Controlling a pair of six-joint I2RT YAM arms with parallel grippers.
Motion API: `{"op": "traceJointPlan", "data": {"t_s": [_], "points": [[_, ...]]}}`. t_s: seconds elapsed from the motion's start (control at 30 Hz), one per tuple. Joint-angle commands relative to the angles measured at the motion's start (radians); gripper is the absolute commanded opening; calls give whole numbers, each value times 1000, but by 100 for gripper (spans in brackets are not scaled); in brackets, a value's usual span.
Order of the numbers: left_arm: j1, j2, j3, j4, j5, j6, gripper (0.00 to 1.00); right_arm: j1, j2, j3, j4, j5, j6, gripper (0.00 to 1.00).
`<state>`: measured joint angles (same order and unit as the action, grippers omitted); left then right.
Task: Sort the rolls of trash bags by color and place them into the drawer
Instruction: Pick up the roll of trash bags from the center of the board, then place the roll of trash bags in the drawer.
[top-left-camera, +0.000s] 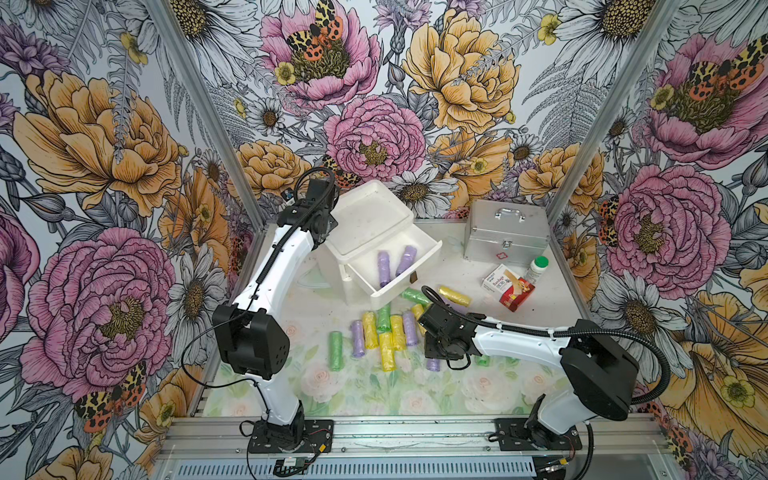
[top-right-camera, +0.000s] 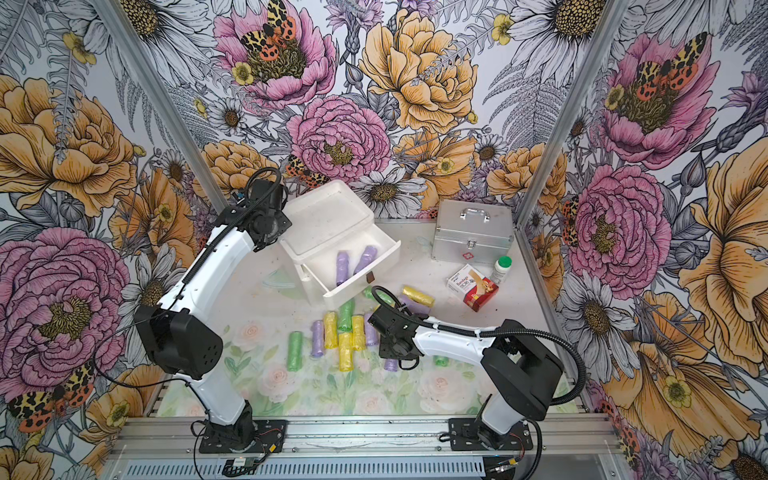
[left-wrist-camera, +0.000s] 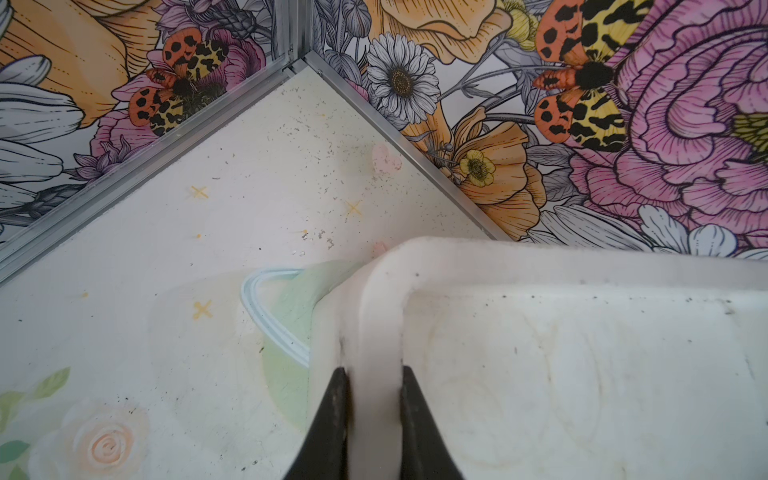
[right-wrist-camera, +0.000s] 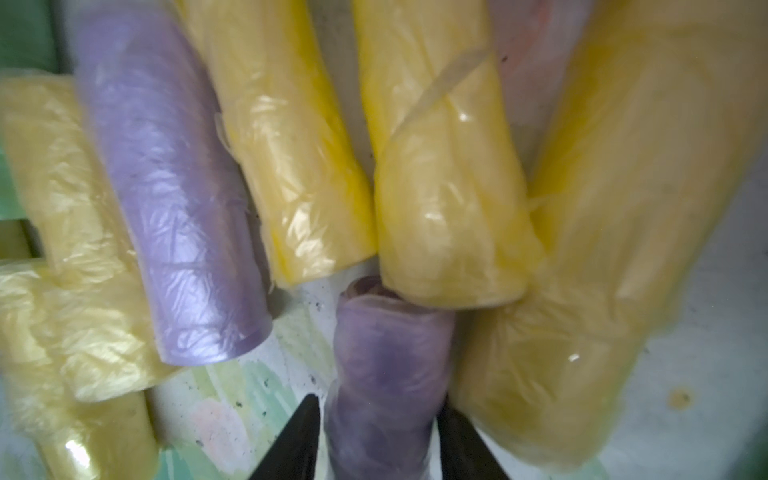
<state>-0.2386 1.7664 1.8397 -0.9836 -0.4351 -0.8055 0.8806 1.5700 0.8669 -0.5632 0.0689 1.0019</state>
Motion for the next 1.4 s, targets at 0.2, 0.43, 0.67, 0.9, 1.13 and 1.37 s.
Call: {"op": "traceJointPlan", "data": {"t_s": [0.2,0.43,0.67,0.9,1.13,1.37], "points": [[-40,-1,-34,-57,137,-73,0,6,13,-38,57,22,31,32],[-41,5,-30,-58,139,-73,0,9,-60,-36,61,-15,30,27],[-39,7,-22,-59,137,-69,0,3,-278,83,-12,-157,9,27],[-39,16,-19,-58,141,-72,0,-112,-356,321,-49,-297,4,28],[-42,9,-17,-58,148,-76,0,-243,-167,637,-46,-350,16,30],[-40,-11,-28,-58,145,-72,0,-273,73,858,-45,-339,69,30]]}}
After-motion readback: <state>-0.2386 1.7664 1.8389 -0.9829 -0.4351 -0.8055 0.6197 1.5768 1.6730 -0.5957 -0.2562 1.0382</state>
